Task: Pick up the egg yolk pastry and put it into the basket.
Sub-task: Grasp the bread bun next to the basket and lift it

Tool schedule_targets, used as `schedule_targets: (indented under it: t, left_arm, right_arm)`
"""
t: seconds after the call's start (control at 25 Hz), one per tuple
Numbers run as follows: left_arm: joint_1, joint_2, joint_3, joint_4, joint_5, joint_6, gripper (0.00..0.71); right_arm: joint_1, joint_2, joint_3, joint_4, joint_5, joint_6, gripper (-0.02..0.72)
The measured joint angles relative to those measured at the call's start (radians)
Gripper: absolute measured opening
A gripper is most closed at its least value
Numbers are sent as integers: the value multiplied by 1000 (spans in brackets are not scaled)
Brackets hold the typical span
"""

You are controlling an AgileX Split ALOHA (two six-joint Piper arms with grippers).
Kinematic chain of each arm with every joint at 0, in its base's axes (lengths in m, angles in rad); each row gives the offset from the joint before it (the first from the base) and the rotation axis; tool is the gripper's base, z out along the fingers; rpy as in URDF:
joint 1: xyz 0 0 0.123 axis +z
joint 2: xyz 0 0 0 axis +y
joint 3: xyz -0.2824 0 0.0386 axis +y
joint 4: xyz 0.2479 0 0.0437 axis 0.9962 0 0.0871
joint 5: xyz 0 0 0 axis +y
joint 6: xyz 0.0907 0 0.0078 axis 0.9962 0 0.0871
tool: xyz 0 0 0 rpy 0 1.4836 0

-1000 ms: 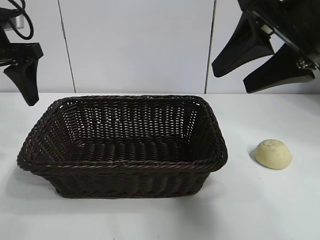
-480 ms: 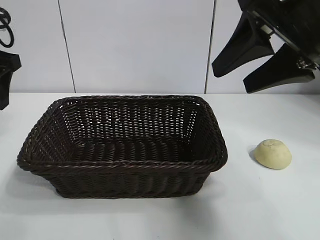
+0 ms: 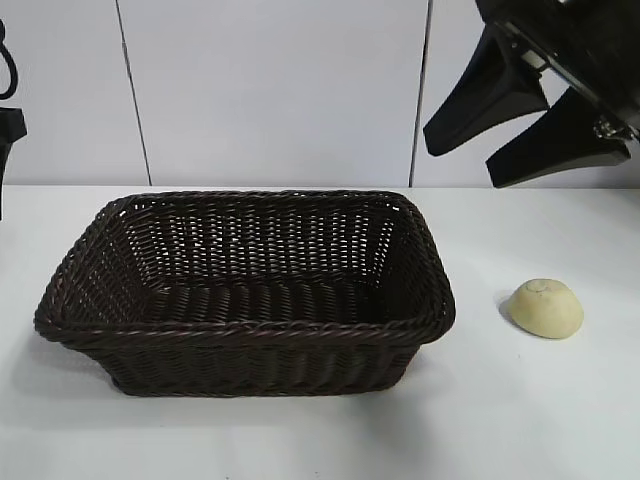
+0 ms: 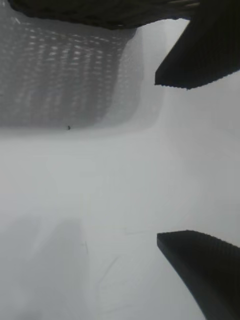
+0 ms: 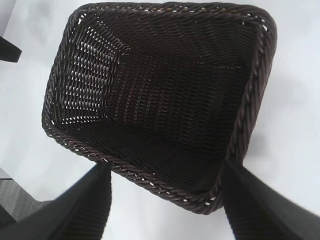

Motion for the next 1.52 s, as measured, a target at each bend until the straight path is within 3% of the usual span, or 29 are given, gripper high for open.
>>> schedule_targets:
  t: [0.4,0.92,1.16,1.52]
  left_arm:
    - [0,-325,55,6,15,0,571]
    - [0,-925,577,6,27,0,571]
    - [0,-1177,793,6,-27,0,571]
    - [0,-1354,901,6,-81,0,571]
  right_arm:
    - [0,0,0,0,11,0,464]
    - [0,0,0,0,21,0,464]
    - [0,0,0,0,21,0,464]
    - [0,0,0,0,21,2,464]
